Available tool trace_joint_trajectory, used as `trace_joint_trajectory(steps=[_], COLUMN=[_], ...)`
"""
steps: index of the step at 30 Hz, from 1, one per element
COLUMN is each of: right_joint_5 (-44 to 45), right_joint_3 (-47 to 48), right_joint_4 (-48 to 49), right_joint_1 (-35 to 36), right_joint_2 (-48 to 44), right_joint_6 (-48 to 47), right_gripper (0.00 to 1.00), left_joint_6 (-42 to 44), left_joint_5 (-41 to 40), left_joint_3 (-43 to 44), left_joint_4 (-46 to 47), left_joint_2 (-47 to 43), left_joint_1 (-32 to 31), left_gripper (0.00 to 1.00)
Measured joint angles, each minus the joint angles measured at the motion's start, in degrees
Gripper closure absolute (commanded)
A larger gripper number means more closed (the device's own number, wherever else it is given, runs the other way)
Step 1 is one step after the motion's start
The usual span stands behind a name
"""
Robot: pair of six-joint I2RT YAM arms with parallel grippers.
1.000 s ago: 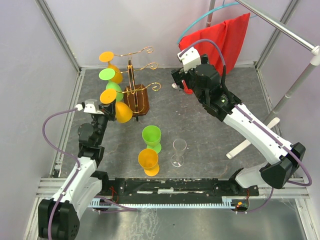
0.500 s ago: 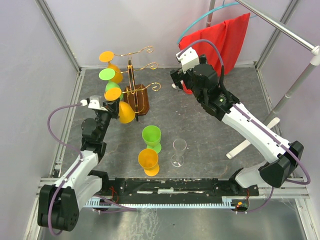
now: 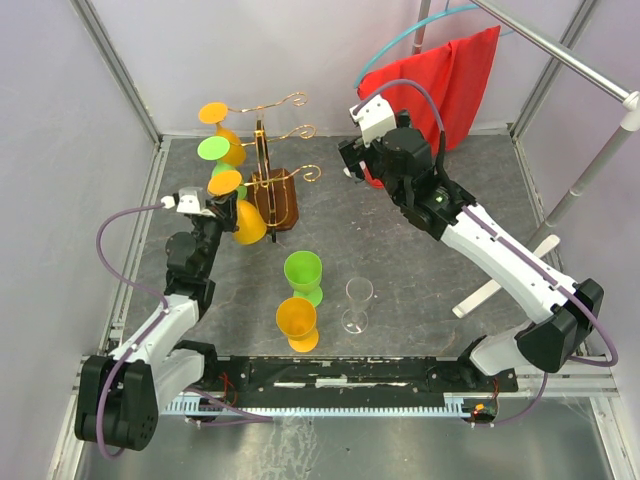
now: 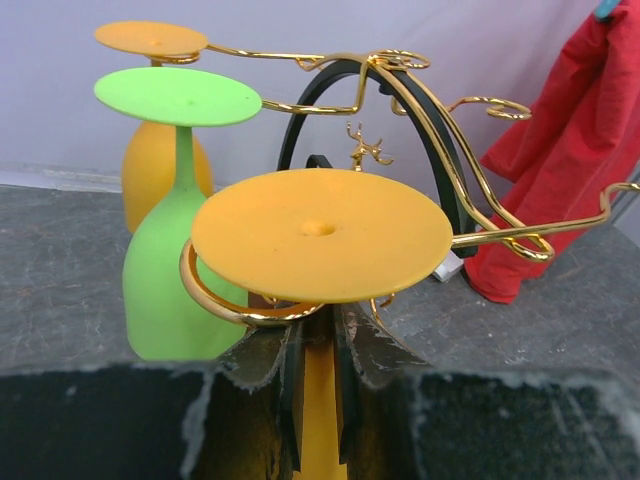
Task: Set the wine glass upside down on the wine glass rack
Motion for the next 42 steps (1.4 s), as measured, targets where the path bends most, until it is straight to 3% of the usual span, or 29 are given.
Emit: trace_joint_trajectory(steps=[18, 36, 42], right_joint_5=[-0.5, -0.7, -1.1], right_joint_3=[0.0, 0.0, 0.0], right_joint_4=[0.0, 0.0, 0.0], right_joint_1=[-0.6, -0.7, -0.7], right_joint_2=[0.0, 1.1, 1.8], right_joint_6=[0.0, 1.0, 1.7], right_gripper=[0.02, 0.01, 0.01], left_joint_6=[3.4, 3.7, 3.7], left_joint_5=[-9.1, -4.3, -2.6], left_joint_3=[-2.0, -4.1, -4.1], left_joint_4=[-4.4, -2.4, -1.7], left_joint_2=[-8.1, -7.7, -7.1], left_joint_1=[-0.2, -0.3, -0.7], left_gripper=[0.97, 0.97, 0.64])
